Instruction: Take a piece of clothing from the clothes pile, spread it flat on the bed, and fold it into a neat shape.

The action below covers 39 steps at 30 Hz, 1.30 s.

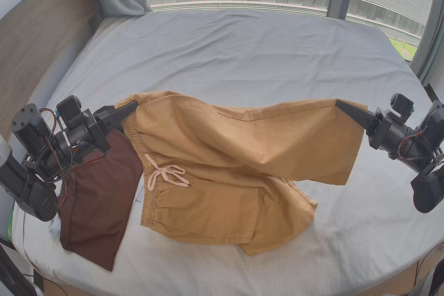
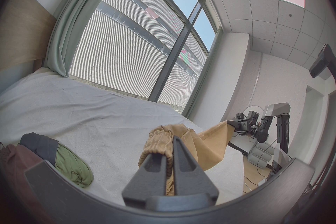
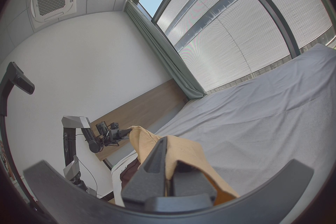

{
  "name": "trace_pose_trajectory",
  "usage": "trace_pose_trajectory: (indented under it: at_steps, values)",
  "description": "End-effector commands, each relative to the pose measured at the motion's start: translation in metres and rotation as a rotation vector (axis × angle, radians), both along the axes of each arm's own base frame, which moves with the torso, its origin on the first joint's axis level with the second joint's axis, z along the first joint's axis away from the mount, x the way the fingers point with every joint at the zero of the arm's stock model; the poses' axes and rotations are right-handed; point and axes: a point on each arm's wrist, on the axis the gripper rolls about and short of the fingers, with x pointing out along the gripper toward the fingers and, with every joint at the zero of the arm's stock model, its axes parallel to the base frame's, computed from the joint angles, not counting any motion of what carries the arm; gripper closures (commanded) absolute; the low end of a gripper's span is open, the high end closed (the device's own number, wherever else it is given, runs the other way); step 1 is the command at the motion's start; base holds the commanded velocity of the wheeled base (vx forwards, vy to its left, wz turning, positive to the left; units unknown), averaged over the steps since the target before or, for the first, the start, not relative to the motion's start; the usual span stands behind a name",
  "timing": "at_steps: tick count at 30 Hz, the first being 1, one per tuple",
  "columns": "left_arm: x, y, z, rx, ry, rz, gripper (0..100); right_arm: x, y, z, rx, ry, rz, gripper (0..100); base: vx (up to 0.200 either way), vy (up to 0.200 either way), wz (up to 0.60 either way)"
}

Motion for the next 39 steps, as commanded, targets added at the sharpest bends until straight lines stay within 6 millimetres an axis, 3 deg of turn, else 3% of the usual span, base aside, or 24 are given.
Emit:
trace_pose_trajectory:
  at_steps: [1,39]
  values:
    - [0.001,0.002,-0.001,0.000,0.004,0.006,100,0.001,-0.003,0.000,0.000,-0.003,-0.011,100,0.000,0.000,0.00]
    - [0.008,0.009,-0.014,0.009,0.042,0.023,100,0.013,-0.025,0.003,0.026,0.007,-0.087,100,0.000,0.000,0.00]
